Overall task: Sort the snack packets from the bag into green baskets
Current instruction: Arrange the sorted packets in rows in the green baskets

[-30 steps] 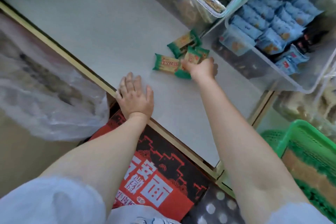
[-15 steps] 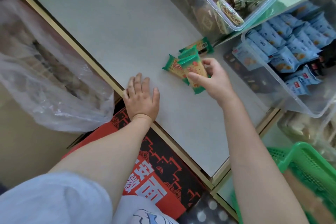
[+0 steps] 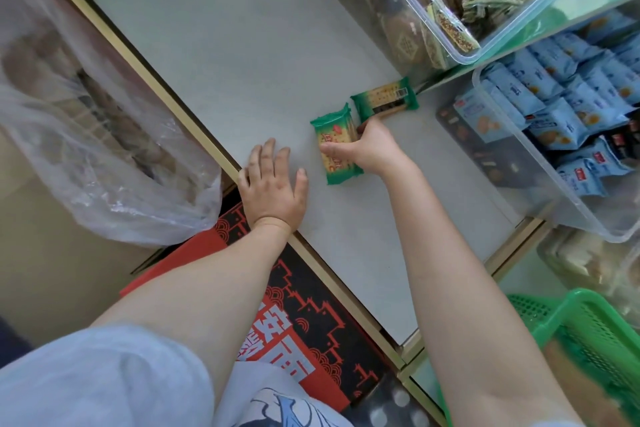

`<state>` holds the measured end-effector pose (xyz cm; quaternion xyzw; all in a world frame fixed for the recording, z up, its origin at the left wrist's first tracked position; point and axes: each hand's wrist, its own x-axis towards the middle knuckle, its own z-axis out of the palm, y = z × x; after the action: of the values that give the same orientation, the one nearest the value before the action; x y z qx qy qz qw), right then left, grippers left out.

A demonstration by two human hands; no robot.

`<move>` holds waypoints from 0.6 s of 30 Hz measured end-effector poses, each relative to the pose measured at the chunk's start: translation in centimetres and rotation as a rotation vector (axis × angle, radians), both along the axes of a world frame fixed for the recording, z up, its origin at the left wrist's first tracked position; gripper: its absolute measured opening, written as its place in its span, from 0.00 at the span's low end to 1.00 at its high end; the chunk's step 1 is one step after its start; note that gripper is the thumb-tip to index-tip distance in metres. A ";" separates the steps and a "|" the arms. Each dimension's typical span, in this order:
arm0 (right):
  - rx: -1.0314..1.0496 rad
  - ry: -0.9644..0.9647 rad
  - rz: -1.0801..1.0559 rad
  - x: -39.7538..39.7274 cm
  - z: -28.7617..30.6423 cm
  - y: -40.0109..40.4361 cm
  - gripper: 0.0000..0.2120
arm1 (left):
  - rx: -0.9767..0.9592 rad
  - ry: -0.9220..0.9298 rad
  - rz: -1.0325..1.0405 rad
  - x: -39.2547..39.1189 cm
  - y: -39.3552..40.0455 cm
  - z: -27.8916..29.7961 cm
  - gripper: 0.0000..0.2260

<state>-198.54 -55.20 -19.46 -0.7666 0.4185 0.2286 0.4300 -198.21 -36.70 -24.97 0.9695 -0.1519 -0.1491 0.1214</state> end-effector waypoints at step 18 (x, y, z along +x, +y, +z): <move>0.057 -0.275 -0.993 4.7 -0.8 -2.4 0.49 | -0.002 -0.022 -0.008 -0.1 0.0 -0.3 0.27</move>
<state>-193.82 -57.59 -20.25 -0.4865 0.6651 -0.0947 0.5586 -198.30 -36.69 -25.23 0.9703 -0.1574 -0.1389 0.1199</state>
